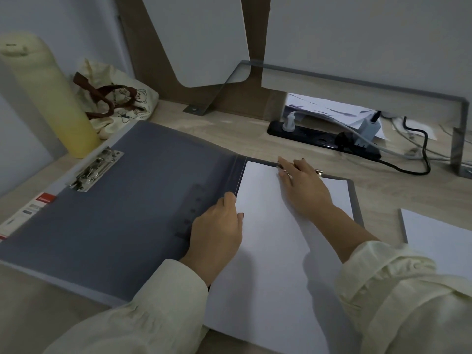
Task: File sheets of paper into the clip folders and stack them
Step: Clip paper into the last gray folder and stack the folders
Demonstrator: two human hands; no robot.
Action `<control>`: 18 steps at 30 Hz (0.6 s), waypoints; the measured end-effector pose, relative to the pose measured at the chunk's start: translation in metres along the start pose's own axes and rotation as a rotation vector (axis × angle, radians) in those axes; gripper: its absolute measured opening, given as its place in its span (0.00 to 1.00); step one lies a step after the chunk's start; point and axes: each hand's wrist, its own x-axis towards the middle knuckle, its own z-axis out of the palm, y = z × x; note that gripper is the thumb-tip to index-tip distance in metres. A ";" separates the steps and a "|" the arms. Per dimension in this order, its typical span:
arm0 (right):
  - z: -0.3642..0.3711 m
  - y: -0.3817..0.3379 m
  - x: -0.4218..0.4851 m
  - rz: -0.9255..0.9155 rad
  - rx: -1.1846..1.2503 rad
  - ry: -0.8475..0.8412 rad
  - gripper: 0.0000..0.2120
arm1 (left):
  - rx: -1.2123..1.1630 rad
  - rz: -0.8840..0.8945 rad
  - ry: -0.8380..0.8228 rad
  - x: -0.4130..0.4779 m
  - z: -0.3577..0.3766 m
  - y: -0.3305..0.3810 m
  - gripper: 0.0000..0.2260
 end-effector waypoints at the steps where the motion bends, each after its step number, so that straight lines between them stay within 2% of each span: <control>1: 0.000 0.000 0.000 0.001 -0.015 -0.007 0.20 | 0.004 0.002 -0.004 0.000 0.000 0.000 0.11; 9: 0.000 -0.001 -0.005 -0.009 -0.138 -0.051 0.21 | 0.031 -0.028 -0.043 -0.001 -0.002 0.002 0.13; 13: -0.001 -0.001 -0.003 0.006 -0.124 -0.091 0.21 | 0.017 -0.030 -0.029 -0.006 -0.001 0.002 0.14; 18: -0.007 0.002 -0.008 -0.005 -0.106 -0.171 0.23 | -0.011 0.130 -0.076 -0.026 -0.008 -0.010 0.20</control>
